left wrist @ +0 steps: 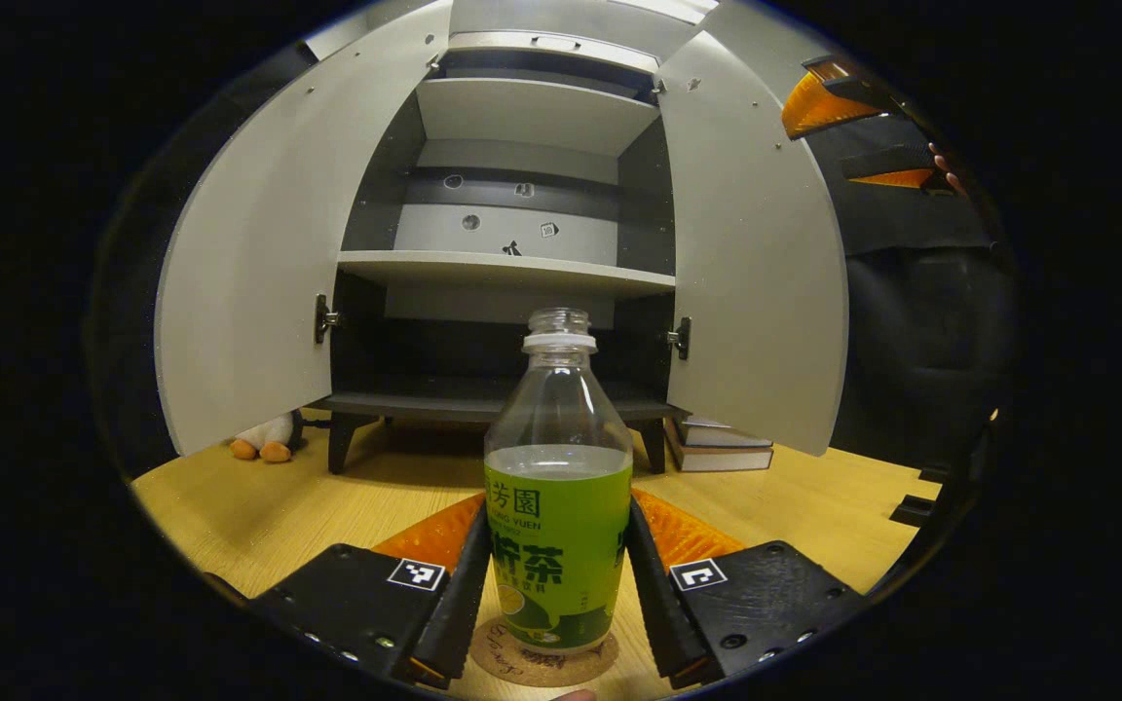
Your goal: Grasp the bottle in the cabinet with the left hand and place it on the coaster, then close the right door with the right hand and the left door with the left hand.
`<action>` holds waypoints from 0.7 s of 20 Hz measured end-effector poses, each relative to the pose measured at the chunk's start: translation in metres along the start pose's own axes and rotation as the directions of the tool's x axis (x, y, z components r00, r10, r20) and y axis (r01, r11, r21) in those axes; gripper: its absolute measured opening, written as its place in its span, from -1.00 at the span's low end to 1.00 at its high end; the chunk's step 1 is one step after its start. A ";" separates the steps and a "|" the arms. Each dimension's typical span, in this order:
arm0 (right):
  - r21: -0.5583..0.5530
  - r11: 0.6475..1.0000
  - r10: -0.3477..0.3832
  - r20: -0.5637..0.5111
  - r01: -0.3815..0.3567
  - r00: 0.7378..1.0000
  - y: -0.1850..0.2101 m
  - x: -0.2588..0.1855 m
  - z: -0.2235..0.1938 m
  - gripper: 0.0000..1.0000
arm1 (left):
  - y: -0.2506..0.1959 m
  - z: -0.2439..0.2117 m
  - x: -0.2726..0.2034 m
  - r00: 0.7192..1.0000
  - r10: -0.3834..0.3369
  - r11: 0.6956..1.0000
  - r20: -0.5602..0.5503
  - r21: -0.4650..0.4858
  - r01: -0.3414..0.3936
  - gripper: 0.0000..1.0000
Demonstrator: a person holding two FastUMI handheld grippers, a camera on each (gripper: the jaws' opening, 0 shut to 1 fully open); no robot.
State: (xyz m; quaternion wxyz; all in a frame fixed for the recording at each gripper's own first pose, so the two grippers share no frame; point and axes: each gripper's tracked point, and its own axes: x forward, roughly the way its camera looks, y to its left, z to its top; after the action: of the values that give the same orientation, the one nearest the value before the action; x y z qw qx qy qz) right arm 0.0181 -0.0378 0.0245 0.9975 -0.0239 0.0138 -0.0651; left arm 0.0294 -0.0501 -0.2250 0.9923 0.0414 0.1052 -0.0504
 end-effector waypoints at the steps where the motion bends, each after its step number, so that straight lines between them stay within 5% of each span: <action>1: -0.004 1.000 0.000 -0.011 0.000 1.000 0.000 0.000 -0.003 1.00 | 0.002 -0.005 -0.002 1.000 0.001 1.000 -0.007 0.008 -0.001 0.37; 14: -0.057 0.998 0.016 -0.038 -0.018 0.999 0.018 -0.002 -0.007 1.00 | -0.003 -0.008 -0.016 0.999 -0.046 0.999 0.022 0.004 0.046 0.58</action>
State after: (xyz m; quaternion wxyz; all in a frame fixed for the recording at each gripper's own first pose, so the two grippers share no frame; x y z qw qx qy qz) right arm 0.0181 -0.0203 0.0169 0.9965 -0.0513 0.0344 -0.0565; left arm 0.0118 -0.0507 -0.2298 0.9919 0.0402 0.0948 -0.0738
